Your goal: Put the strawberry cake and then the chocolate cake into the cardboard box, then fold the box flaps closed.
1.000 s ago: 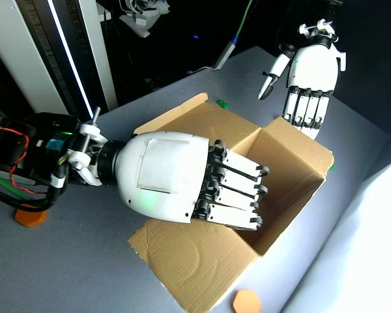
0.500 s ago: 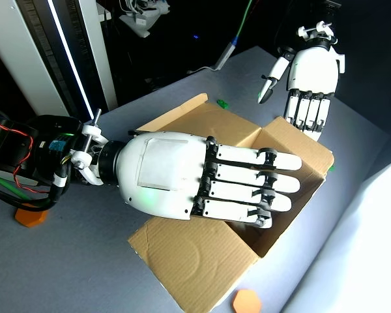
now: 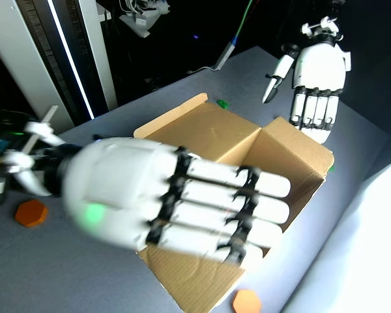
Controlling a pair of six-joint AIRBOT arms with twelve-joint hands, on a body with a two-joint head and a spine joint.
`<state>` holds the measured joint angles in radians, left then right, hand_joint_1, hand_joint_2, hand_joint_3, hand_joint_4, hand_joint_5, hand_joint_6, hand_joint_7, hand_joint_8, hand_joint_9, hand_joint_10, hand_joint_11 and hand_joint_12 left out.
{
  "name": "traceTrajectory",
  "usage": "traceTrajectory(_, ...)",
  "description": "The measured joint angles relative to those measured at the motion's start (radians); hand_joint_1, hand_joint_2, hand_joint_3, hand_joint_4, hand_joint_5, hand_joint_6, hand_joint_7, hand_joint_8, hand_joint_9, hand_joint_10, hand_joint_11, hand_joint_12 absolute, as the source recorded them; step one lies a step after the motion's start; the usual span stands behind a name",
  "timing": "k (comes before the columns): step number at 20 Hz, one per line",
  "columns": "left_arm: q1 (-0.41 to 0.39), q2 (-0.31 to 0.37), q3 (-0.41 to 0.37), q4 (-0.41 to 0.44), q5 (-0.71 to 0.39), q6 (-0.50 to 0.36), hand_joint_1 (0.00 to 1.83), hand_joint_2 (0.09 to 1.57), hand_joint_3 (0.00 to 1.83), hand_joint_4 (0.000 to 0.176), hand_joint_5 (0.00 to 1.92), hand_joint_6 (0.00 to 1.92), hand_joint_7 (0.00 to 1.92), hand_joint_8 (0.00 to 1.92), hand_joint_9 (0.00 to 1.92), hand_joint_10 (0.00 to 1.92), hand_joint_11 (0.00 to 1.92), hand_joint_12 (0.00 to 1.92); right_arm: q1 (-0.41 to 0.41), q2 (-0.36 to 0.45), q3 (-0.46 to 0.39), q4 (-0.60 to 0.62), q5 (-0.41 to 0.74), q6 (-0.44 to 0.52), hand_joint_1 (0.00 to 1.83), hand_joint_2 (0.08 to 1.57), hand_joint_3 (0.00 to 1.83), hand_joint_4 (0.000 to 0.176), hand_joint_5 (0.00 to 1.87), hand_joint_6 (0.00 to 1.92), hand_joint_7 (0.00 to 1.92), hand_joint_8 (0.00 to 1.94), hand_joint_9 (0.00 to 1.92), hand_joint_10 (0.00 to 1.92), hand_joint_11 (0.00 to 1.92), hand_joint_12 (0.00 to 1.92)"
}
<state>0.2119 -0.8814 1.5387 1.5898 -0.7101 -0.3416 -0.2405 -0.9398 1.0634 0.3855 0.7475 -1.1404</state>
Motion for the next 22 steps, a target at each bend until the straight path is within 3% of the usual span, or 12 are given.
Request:
traceTrajectory(2, -0.063, 0.001, 0.011, 0.075, -0.01, -0.037, 0.0, 1.31, 0.0, 0.0, 0.05, 0.0, 0.06, 0.0, 0.09, 0.0, 0.0, 0.49, -0.031, 0.077, -0.045, 0.079, -0.01, -0.077, 0.54, 1.08, 0.01, 0.0, 0.0, 0.0, 0.02, 0.0, 0.02, 0.16, 0.0, 0.75)
traceTrajectory(4, -0.136, 0.002, 0.011, 0.154, -0.041, -0.061, 0.0, 1.3, 0.0, 0.0, 0.04, 0.0, 0.05, 0.0, 0.08, 0.0, 0.0, 0.47, -0.094, 0.143, -0.09, 0.089, 0.002, -0.116, 0.52, 1.1, 0.0, 0.0, 0.0, 0.0, 0.0, 0.0, 0.0, 0.13, 0.0, 0.58)
traceTrajectory(6, -0.177, 0.006, -0.003, 0.18, -0.061, -0.076, 0.0, 1.3, 0.0, 0.0, 0.06, 0.01, 0.06, 0.0, 0.1, 0.01, 0.0, 0.49, -0.14, 0.172, -0.105, 0.092, 0.011, -0.13, 0.52, 1.1, 0.0, 0.0, 0.0, 0.0, 0.03, 0.0, 0.03, 0.16, 0.0, 0.62)
traceTrajectory(10, -0.29, 0.011, -0.036, 0.341, -0.095, -0.109, 0.0, 1.29, 0.0, 0.0, 0.07, 0.01, 0.09, 0.01, 0.11, 0.0, 0.0, 0.53, -0.207, 0.203, -0.09, 0.268, -0.007, -0.224, 0.3, 1.16, 0.01, 0.0, 0.02, 0.01, 0.08, 0.01, 0.04, 0.17, 0.0, 0.48)
traceTrajectory(11, -0.315, 0.01, -0.052, 0.355, -0.101, -0.112, 0.0, 1.29, 0.0, 0.0, 0.07, 0.0, 0.09, 0.0, 0.1, 0.0, 0.0, 0.51, -0.212, 0.203, -0.085, 0.282, -0.026, -0.239, 0.23, 1.18, 0.01, 0.0, 0.01, 0.0, 0.07, 0.0, 0.04, 0.16, 0.0, 0.36)
traceTrajectory(14, -0.32, -0.036, -0.067, 0.38, -0.13, -0.122, 0.0, 1.3, 0.0, 0.0, 0.08, 0.0, 0.09, 0.0, 0.12, 0.0, 0.0, 0.55, -0.236, 0.19, -0.09, 0.256, -0.069, -0.291, 0.08, 1.23, 0.01, 0.0, 0.03, 0.01, 0.09, 0.0, 0.05, 0.11, 0.0, 0.07)
traceTrajectory(15, -0.315, -0.048, -0.067, 0.389, -0.141, -0.125, 0.0, 1.3, 0.0, 0.0, 0.07, 0.0, 0.08, 0.0, 0.1, 0.0, 0.0, 0.52, -0.244, 0.184, -0.09, 0.254, -0.077, -0.299, 0.05, 1.25, 0.01, 0.0, 0.04, 0.0, 0.1, 0.0, 0.06, 0.11, 0.0, 0.11)
traceTrajectory(17, -0.29, -0.071, -0.058, 0.389, -0.139, -0.124, 0.0, 1.3, 0.0, 0.0, 0.07, 0.0, 0.09, 0.0, 0.11, 0.01, 0.0, 0.53, -0.257, 0.175, -0.089, 0.266, -0.076, -0.322, 0.01, 1.29, 0.01, 0.0, 0.02, 0.0, 0.08, 0.0, 0.05, 0.08, 0.0, 0.01)
traceTrajectory(22, -0.238, -0.142, -0.016, 0.405, -0.139, -0.123, 0.0, 1.3, 0.0, 0.0, 0.08, 0.0, 0.11, 0.0, 0.13, 0.01, 0.0, 0.6, -0.267, 0.137, -0.054, 0.468, -0.041, -0.475, 0.0, 1.29, 0.01, 0.0, 0.02, 0.0, 0.07, 0.0, 0.03, 0.07, 0.0, 0.0)
